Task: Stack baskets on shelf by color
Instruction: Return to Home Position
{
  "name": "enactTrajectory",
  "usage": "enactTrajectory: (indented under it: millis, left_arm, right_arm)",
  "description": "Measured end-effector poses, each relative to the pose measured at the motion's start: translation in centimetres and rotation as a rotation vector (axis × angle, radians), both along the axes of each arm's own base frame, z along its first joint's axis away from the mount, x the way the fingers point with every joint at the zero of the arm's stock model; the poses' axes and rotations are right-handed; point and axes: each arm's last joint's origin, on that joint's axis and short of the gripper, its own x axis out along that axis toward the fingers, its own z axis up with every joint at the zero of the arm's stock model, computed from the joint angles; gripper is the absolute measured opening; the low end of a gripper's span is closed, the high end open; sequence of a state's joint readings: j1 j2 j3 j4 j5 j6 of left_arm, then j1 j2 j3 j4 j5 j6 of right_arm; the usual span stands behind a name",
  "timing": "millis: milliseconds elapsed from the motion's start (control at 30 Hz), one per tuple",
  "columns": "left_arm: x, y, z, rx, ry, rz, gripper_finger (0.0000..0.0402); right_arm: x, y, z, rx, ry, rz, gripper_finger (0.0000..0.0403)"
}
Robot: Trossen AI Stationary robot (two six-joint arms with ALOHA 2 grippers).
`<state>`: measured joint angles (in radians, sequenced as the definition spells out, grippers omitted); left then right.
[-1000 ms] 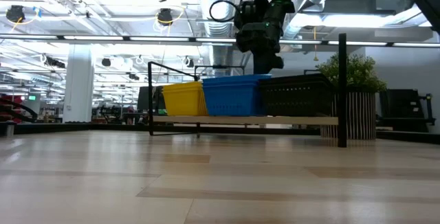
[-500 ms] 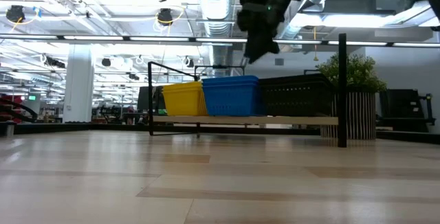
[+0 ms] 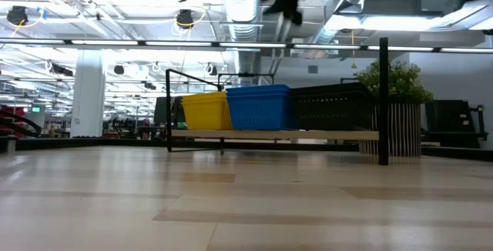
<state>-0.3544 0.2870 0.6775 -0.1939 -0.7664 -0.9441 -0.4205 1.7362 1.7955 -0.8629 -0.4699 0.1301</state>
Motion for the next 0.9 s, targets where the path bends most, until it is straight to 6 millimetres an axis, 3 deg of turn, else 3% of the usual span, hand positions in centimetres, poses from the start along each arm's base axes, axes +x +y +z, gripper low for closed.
enactTrajectory:
  millis: [133, 267, 367, 467, 567, 667, 767, 900]
  left_arm:
    - [-1.3, 0.6, 1.9, 0.078, 0.115, 0.034, 0.0238]
    - [-2.9, 1.2, 3.9, 0.158, 0.212, 0.061, 0.0238]
    - [-3.9, 1.5, 4.9, 0.202, 0.255, 0.065, 0.0238]
    - [-4.0, 1.6, 4.3, 0.277, 0.355, 0.064, 0.0238]
    - [-3.3, 1.4, 2.6, 0.327, 0.475, 0.068, 0.0238]
    - [-2.0, 0.9, 0.2, 0.313, 0.526, 0.033, 0.0238]
    - [-0.7, 0.3, -2.3, 0.324, 0.553, -0.058, 0.0238]
    - [0.7, -0.4, -5.8, 0.367, 0.555, -0.178, 0.0238]
  right_arm:
    - [-3.5, 1.9, 5.3, -0.102, -0.178, -0.019, 0.0165]
    - [-8.2, 4.4, 10.0, -0.194, -0.321, -0.115, 0.0163]
    - [-11.9, 6.4, 12.4, -0.179, -0.399, -0.152, 0.0158]
    - [-14.8, 8.1, 13.7, -0.124, -0.445, -0.212, 0.0154]
    - [-16.8, 9.6, 13.8, -0.129, -0.419, -0.213, 0.0153]
    - [-17.0, 10.7, 12.9, -0.258, -0.434, -0.209, 0.0154]
    - [-16.8, 11.3, 10.7, -0.278, -0.486, -0.2, 0.0156]
    - [-18.2, 12.0, 7.0, -0.256, -0.643, -0.196, 0.0157]
